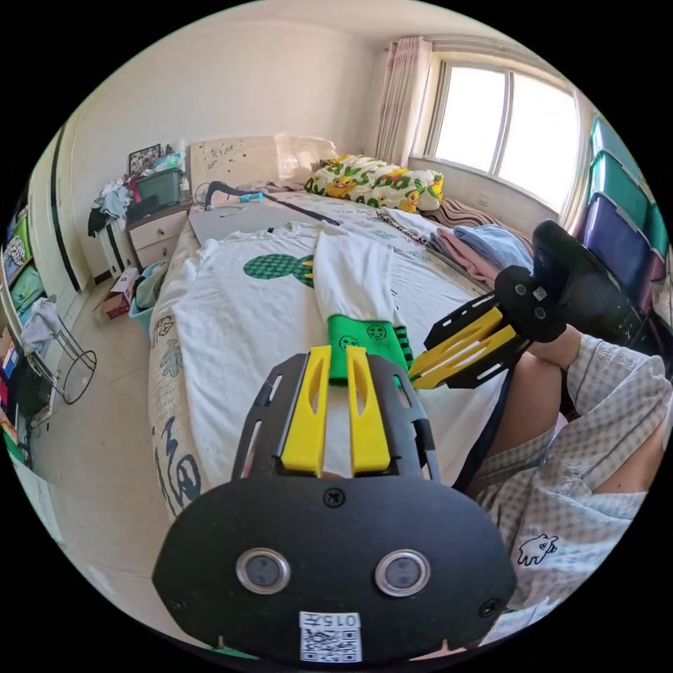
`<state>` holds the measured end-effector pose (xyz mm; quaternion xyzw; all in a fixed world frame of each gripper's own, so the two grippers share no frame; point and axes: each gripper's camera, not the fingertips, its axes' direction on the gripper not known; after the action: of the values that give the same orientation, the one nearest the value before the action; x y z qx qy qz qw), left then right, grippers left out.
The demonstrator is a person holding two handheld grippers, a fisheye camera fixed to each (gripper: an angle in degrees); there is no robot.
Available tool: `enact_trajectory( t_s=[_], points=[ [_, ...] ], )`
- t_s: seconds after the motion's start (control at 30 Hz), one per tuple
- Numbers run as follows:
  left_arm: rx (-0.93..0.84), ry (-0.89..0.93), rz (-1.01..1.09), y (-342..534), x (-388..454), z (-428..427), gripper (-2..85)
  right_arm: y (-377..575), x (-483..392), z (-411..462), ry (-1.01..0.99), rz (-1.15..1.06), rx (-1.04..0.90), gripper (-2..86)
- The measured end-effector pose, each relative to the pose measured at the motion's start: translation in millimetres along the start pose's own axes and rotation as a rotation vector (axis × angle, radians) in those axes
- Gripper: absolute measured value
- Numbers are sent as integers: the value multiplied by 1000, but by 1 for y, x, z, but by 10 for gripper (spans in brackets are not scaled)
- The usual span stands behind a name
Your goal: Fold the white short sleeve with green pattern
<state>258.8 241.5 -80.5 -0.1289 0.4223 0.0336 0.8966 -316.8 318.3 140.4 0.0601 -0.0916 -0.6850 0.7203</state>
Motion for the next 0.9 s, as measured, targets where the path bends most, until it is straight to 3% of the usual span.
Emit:
enact_trajectory(
  t_s=[0.13,0.2,0.3,0.4,0.47,0.57,0.67,0.9],
  points=[
    [-86,44,14,13,3,29,39,-9,11,-5,-97,-40,-13,53],
    [-97,88,24,16,-7,26,43,-12,29,-22,-177,-18,78,77],
    [114,24,-68,51,-58,-8,55,-21,58,-28,-169,55,148,62],
    [299,-116,-297,104,-142,-29,62,-46,78,1,-92,52,17,31],
    [270,-184,-365,127,-188,-13,72,-77,85,19,-116,-61,-163,4],
    [163,-173,-429,155,-251,50,94,-150,115,16,-118,-127,-137,5],
    [52,-56,-430,175,-289,132,129,-237,151,39,-34,-149,-70,65],
    [24,52,-353,204,-284,245,170,-358,172,168,82,-202,-281,111]
  ],
)
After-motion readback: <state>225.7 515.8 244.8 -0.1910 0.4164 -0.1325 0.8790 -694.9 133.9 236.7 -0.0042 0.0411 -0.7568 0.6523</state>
